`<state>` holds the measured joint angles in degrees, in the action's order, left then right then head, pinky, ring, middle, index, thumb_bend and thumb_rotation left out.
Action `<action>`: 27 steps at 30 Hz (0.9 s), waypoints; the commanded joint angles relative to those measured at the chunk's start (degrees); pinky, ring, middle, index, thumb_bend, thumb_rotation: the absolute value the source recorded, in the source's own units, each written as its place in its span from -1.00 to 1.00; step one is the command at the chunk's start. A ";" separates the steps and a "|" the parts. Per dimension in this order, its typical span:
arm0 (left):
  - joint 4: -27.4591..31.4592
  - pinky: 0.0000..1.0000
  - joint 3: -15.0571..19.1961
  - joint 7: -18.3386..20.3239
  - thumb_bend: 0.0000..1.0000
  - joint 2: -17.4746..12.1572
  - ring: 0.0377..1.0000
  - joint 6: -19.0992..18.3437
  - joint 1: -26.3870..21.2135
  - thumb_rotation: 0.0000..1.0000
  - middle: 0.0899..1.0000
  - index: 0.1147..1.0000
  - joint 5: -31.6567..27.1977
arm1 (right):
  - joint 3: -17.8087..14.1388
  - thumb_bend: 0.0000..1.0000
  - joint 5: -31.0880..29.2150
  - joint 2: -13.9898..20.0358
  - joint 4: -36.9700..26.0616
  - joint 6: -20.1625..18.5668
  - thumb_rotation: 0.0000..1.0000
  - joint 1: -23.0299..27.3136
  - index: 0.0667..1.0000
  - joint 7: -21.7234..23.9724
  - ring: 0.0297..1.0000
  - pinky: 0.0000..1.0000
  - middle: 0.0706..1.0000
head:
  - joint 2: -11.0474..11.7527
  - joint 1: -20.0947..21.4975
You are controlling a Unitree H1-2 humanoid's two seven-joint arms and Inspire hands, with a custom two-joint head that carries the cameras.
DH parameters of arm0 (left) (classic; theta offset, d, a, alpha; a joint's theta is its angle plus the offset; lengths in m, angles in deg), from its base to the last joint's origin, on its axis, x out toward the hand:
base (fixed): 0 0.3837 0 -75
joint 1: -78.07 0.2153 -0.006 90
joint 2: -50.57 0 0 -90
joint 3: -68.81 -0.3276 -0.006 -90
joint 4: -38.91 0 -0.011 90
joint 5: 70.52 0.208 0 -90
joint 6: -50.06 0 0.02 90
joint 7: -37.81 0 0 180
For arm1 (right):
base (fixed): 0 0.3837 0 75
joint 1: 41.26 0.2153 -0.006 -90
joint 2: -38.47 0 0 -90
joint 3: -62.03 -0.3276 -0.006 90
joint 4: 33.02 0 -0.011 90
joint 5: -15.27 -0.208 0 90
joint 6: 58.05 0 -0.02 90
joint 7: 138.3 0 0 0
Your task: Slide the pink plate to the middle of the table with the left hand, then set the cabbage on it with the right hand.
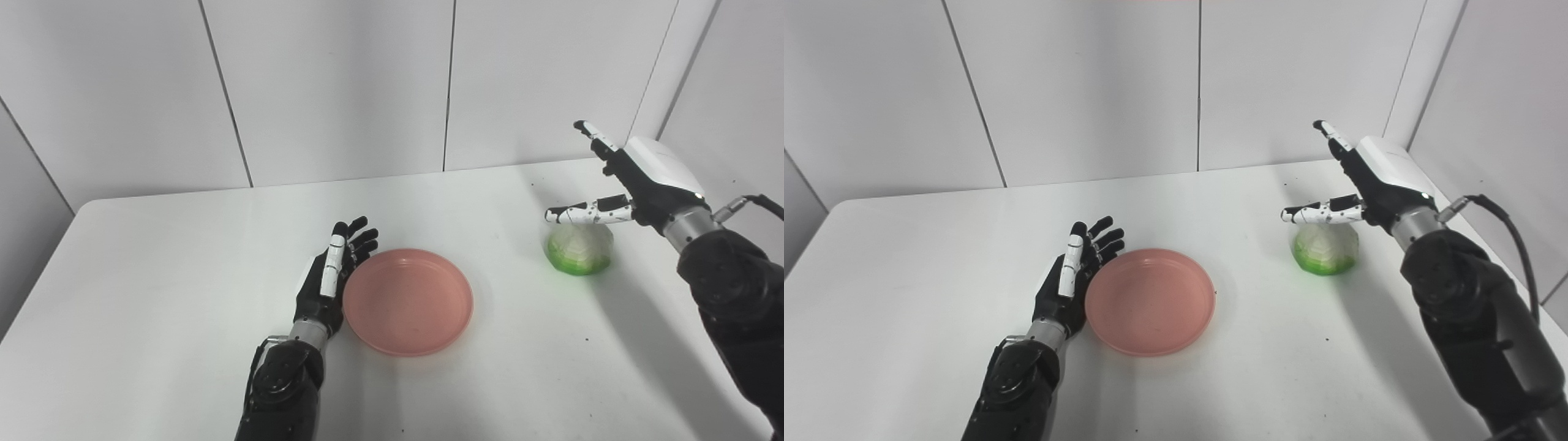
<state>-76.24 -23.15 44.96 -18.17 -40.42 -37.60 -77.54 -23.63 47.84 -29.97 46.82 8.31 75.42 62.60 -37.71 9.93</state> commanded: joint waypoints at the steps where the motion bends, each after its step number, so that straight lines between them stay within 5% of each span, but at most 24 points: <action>1: -0.07 0.77 0.21 -0.19 0.43 -0.21 0.70 0.94 -1.60 1.00 0.64 0.64 0.23 | 0.96 0.86 1.97 2.44 0.84 0.26 -0.13 3.24 0.90 0.70 0.81 0.52 0.90 | 0.16 0.08; 13: 0.08 0.82 0.35 -0.23 0.45 0.06 0.71 0.84 -1.37 1.00 0.64 0.64 0.07 | 5.92 1.00 4.35 3.64 9.46 3.59 -0.10 3.94 0.89 2.59 0.83 0.69 0.86 | 0.31 0.42; 27: 0.47 0.75 0.27 -0.44 0.45 0.11 0.68 1.12 -0.94 1.00 0.63 0.63 0.26 | 7.98 1.00 5.76 2.65 12.98 4.17 -0.39 2.24 0.84 1.40 0.83 0.62 0.88 | -0.10 0.94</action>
<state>-76.37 -23.01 44.86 -18.08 -39.79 -37.56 -77.52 -15.53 52.81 -28.53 59.87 10.33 75.40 64.92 -37.88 10.90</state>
